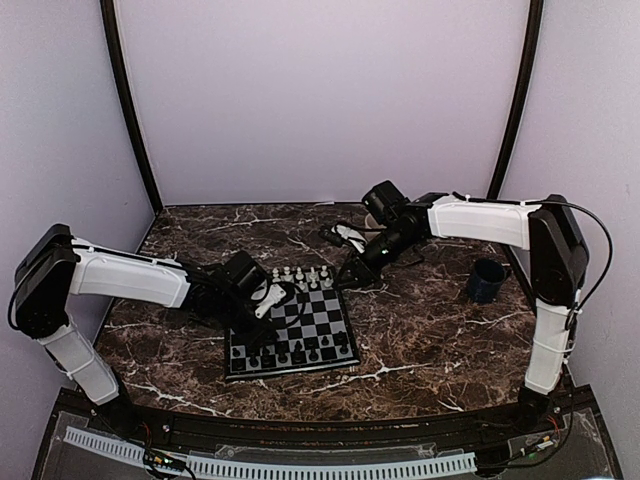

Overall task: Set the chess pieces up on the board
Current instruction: Adjust the knight on the chessboard.

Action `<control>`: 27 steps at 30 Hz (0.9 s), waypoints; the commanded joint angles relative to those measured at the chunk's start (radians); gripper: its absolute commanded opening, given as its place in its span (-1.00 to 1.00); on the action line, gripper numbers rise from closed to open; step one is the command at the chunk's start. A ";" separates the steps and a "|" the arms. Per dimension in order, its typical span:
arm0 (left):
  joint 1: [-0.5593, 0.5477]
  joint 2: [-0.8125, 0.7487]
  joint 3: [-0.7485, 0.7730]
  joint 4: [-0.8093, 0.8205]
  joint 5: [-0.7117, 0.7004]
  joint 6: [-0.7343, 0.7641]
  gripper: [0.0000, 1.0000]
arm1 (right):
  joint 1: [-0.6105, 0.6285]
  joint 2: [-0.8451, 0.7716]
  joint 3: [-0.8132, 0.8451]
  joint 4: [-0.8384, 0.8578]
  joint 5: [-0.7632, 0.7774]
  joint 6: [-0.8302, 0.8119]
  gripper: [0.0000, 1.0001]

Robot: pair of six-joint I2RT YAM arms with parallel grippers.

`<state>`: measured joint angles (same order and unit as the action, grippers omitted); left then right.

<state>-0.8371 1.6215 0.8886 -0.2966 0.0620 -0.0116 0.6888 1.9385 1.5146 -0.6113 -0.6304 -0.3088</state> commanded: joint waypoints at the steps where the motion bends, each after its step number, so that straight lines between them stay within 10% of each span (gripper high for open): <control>1: -0.003 -0.018 0.014 -0.088 -0.049 0.038 -0.17 | -0.005 0.010 0.026 -0.010 0.006 -0.013 -0.50; 27: -0.001 -0.165 0.077 -0.146 -0.081 0.085 -0.10 | 0.020 0.058 0.132 -0.148 -0.003 -0.199 -0.46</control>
<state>-0.8371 1.5558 0.9421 -0.3767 0.0051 0.0391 0.6937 1.9717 1.5856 -0.6895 -0.6270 -0.4004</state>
